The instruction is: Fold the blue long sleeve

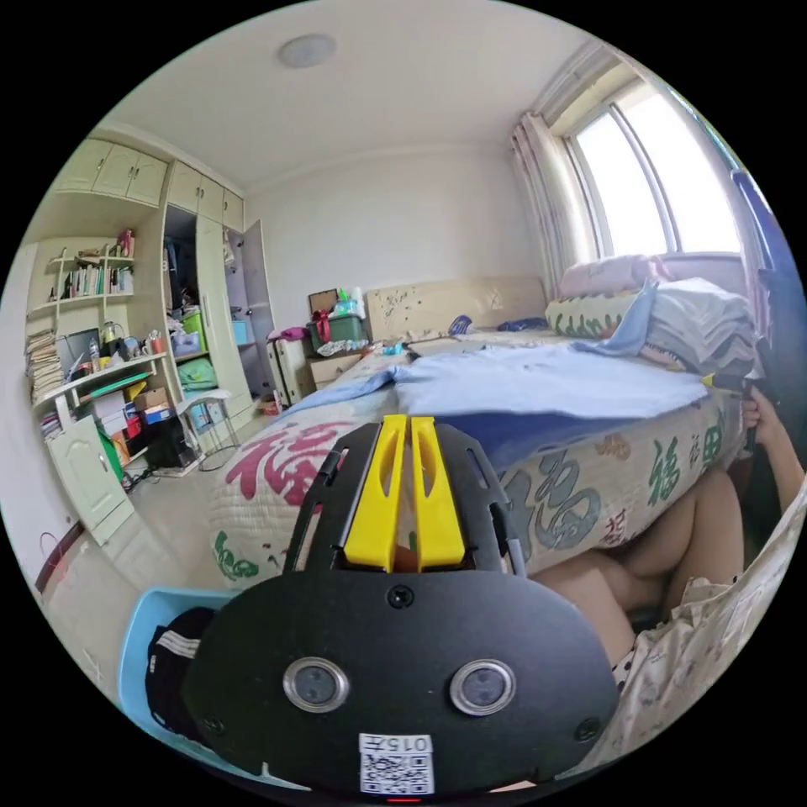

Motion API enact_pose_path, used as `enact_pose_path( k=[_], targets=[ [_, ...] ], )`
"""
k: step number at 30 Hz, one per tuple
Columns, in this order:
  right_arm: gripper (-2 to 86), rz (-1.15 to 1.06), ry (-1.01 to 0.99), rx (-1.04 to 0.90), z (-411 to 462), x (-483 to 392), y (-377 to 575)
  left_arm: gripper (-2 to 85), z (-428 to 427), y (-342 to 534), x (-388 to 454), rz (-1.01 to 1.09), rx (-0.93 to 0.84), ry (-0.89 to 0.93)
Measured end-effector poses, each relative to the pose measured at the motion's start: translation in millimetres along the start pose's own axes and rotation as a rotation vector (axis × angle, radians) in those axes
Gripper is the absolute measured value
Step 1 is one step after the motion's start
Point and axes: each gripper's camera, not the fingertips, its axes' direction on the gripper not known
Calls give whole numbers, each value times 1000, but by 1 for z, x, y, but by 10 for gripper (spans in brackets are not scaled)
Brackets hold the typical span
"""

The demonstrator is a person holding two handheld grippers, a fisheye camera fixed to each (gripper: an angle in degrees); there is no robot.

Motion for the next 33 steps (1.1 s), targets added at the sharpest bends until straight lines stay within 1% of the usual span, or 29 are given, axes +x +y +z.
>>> enact_pose_path(
  k=[4, 7, 11, 14, 19, 21, 25, 29, 31, 33],
  targets=[
    [-1, -10, 36, -6, 2, -11, 10, 0, 34, 32, 1, -21, -105, -7],
    [-2, -22, 45, -8, -1, -23, 16, -1, 41, 39, -4, -48, -101, -5],
    [-3, -89, 135, -49, 14, -46, 26, -1, 52, 37, -4, 0, -118, -19],
    [0, -95, 154, -64, 30, -57, 33, -1, 75, 44, -2, 6, -169, 8],
    [6, -163, 210, -73, 38, -82, 40, 1, 91, 50, 10, 47, -169, -17],
    [9, -181, 213, -74, 38, -90, 43, 2, 97, 47, 10, 89, -183, 8],
    [13, -204, 249, -107, 36, -100, 53, 5, 98, 36, -3, 89, -207, 77],
    [21, -206, 374, -61, 18, -110, 58, 8, 84, 11, -14, 98, -107, 94],
    [23, -205, 410, 15, 8, -118, 50, 8, 82, -12, -8, 121, -32, 122],
    [25, -212, 415, 156, -3, -132, 35, 5, 81, -51, 7, 157, 123, 193]
  ],
)
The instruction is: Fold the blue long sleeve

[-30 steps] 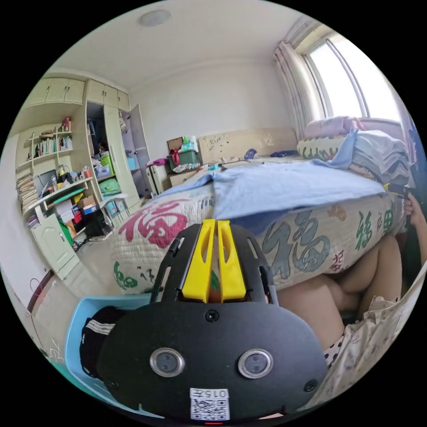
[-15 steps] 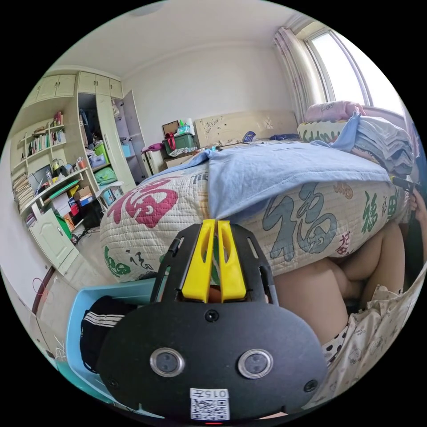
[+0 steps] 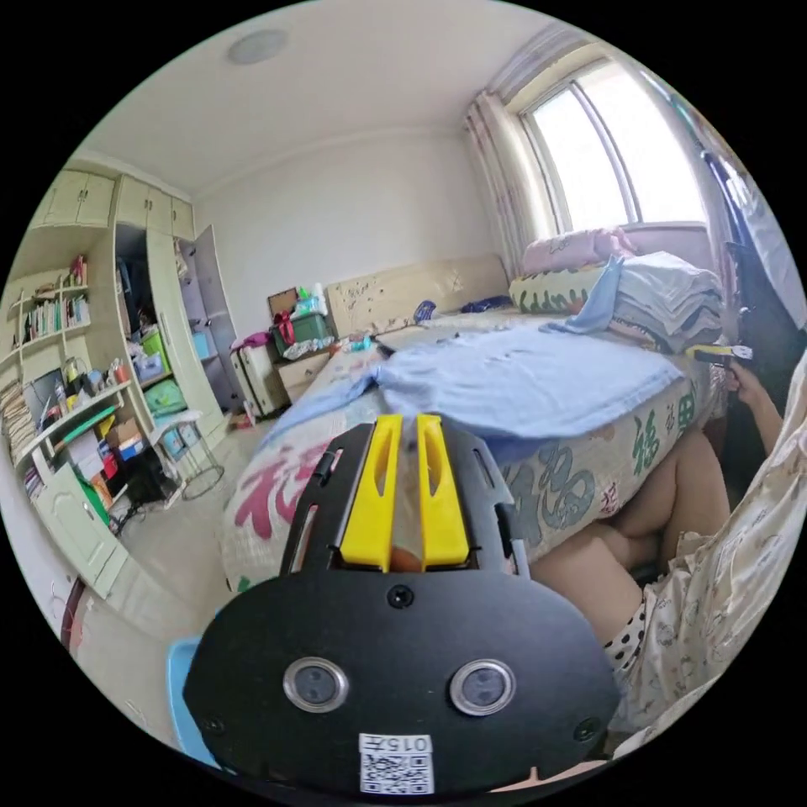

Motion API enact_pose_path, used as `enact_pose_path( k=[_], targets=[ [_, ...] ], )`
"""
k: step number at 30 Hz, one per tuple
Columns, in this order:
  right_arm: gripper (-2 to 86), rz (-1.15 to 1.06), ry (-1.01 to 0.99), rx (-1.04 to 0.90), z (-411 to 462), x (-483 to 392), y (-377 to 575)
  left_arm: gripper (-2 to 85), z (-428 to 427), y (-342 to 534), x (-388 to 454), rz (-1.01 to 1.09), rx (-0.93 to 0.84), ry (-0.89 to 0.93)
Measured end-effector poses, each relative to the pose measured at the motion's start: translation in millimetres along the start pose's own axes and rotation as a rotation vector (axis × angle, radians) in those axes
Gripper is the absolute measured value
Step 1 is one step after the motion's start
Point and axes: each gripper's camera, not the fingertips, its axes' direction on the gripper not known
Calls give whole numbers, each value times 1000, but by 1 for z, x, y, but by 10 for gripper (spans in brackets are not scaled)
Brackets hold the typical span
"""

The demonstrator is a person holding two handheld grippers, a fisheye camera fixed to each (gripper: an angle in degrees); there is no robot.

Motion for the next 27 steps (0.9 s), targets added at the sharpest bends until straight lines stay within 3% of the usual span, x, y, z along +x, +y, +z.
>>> enact_pose_path(
  k=[3, 7, 10, 16, 18, 20, 23, 27],
  targets=[
    [29, -27, -12, 98, -1, -18, -22, 1, -3, -40, 1, -14, 297, 150],
    [37, -69, -54, 66, 22, -47, -43, -1, 35, -86, 20, -34, 419, 204],
    [51, -106, -96, -49, 53, -67, -55, 1, 116, -126, 74, 112, 343, 297],
    [64, -112, -81, -193, 81, -90, -72, 3, 316, -175, 238, 669, 126, 786],
    [88, -84, -70, -195, 72, -89, -85, 3, 403, -185, 297, 766, -78, 990],
    [103, -70, -39, -186, 61, -87, -97, 6, 456, -180, 335, 786, -212, 1078],
    [108, -73, 80, -164, 39, -83, -120, 21, 488, -162, 379, 831, -293, 1046],
    [100, -8, 181, -75, 18, -69, -171, 73, 472, -139, 413, 875, -161, 790]
  ],
)
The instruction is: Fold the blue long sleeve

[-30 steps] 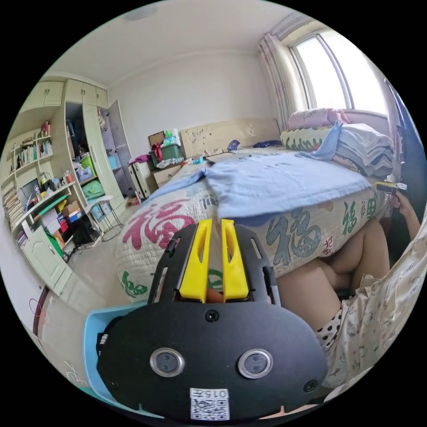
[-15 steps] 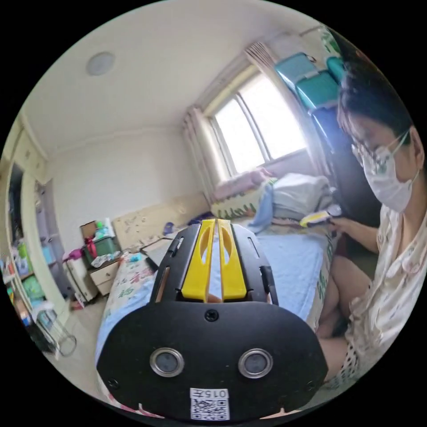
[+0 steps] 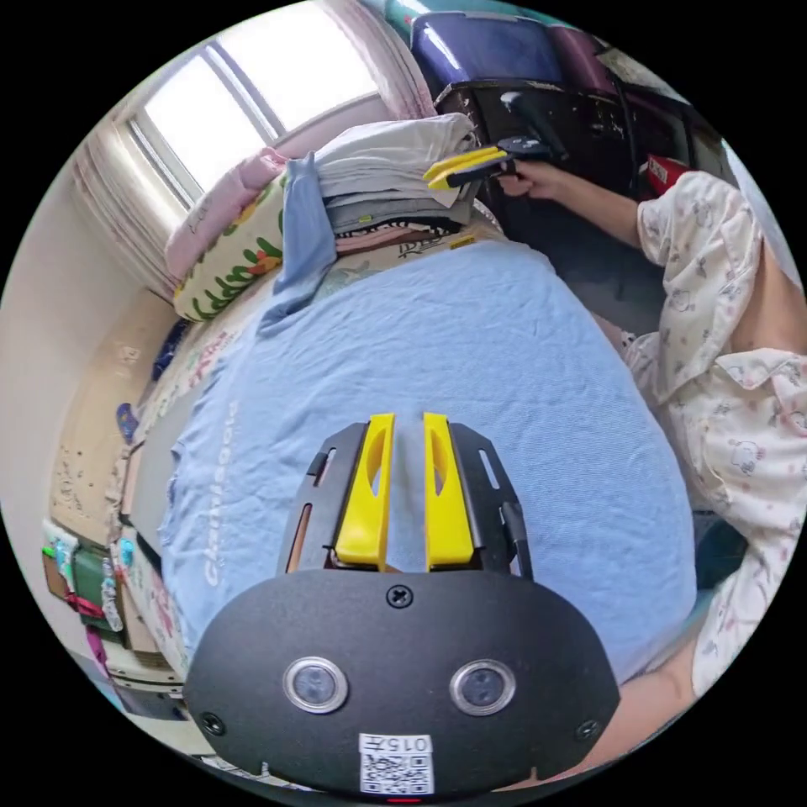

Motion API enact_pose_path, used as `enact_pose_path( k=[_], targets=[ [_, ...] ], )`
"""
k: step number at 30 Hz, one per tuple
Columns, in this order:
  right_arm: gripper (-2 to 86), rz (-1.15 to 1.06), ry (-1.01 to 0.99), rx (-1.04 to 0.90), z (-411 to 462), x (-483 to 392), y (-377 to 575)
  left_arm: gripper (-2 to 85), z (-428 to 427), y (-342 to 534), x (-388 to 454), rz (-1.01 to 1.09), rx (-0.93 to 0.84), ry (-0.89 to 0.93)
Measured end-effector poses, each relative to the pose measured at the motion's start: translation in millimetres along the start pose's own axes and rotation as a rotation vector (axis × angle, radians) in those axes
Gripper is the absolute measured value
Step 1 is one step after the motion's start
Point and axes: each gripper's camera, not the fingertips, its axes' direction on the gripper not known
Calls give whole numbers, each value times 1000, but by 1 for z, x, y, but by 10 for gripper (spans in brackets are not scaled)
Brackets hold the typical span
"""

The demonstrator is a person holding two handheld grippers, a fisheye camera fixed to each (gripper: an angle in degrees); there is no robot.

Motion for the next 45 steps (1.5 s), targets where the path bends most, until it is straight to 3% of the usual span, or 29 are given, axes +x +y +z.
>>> enact_pose_path(
  k=[3, 12, 17, 22, 28, 32, 36, 38, 45],
  targets=[
    [104, 110, -58, 2, -1, 23, -55, 93, 12, -5, 18, 18, 7, -117],
    [116, 375, 165, -63, 56, 123, -202, 98, 41, -11, 14, -22, -1, -117],
    [101, 540, 139, -116, 80, 167, -229, 94, 44, -2, 7, -57, 9, -117],
    [38, 451, 149, -93, 74, 163, -245, 90, 40, 11, 0, -89, 23, -108],
    [1, 152, -192, -1, 49, 74, -264, 86, 20, 34, -16, -186, 89, -115],
    [-6, -199, -509, 57, 33, -34, -239, 97, 5, 52, -27, -299, 115, -277],
    [-9, -394, -799, -20, 41, -104, -200, 123, -1, 59, -28, -341, 94, -409],
    [-9, -478, -845, -53, 47, -121, -189, 129, -5, 58, -22, -318, 98, -434],
    [-10, -384, -996, -90, 68, -96, -191, 127, -29, 50, -11, -248, 152, -255]
  ],
)
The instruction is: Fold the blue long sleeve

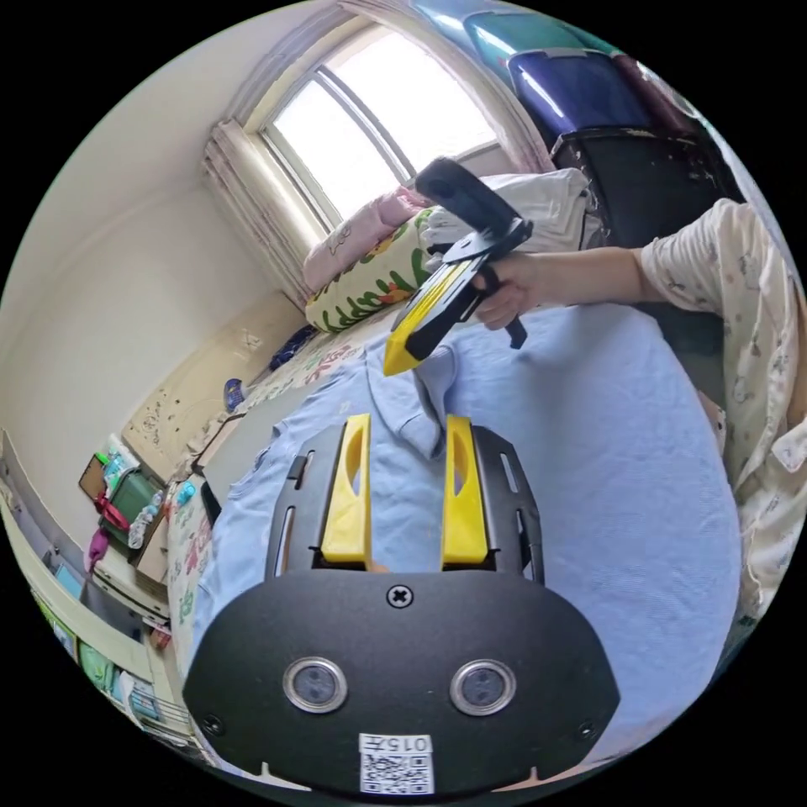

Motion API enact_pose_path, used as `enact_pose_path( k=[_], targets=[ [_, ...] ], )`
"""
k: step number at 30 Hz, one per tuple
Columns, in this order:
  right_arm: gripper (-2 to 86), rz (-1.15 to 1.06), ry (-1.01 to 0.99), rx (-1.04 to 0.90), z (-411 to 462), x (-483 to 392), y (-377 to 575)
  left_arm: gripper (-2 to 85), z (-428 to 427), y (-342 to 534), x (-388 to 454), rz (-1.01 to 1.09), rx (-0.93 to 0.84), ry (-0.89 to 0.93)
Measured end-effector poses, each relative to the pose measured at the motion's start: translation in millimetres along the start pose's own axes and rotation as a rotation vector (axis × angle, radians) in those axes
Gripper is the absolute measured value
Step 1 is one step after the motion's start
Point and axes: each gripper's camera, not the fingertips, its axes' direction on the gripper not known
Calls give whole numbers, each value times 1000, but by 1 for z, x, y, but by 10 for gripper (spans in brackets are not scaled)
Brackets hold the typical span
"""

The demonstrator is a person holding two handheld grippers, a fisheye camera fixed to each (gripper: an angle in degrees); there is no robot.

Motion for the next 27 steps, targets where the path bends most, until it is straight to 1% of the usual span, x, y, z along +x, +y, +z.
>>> enact_pose_path(
  k=[3, 7, 10, 11, 13, 14, 16, 18, 20, 22, 24, 25, 27],
  targets=[
    [-9, 13, -47, 37, -12, 7, 4, 126, 2, -10, 6, 21, -57, -8],
    [-7, -19, -52, 61, -23, 5, 8, 121, 10, -35, 20, 71, -116, 9],
    [1, -55, -112, 53, -32, 2, 14, 91, 20, -53, 29, 94, -192, -71],
    [9, -91, -111, 47, -37, 0, 16, 65, 21, -57, 32, 101, -207, -86],
    [38, -142, -50, 96, -54, 1, 19, 31, 21, -62, 38, 155, -250, -97],
    [59, -185, 11, 120, -66, 4, 22, 24, 20, -66, 43, 200, -319, -85],
    [76, -168, 111, 143, -84, 22, 27, 16, 5, -71, 43, 179, -348, -121],
    [83, -51, 246, 191, -106, 59, 38, 11, -36, -74, 44, 157, -335, -258],
    [85, 49, 325, 197, -114, 90, 50, 9, -79, -72, 41, 111, -310, -371],
    [94, 125, 349, 146, -112, 118, 59, 8, -127, -64, 39, 45, -288, -434],
    [108, 185, 386, 15, -92, 141, 63, 7, -190, -43, 45, -43, -273, -506],
    [110, 190, 404, -21, -84, 144, 62, 7, -204, -37, 49, -59, -277, -520],
    [116, 107, 421, -172, -40, 139, 54, 7, -249, -9, 71, -119, -299, -566]
  ],
)
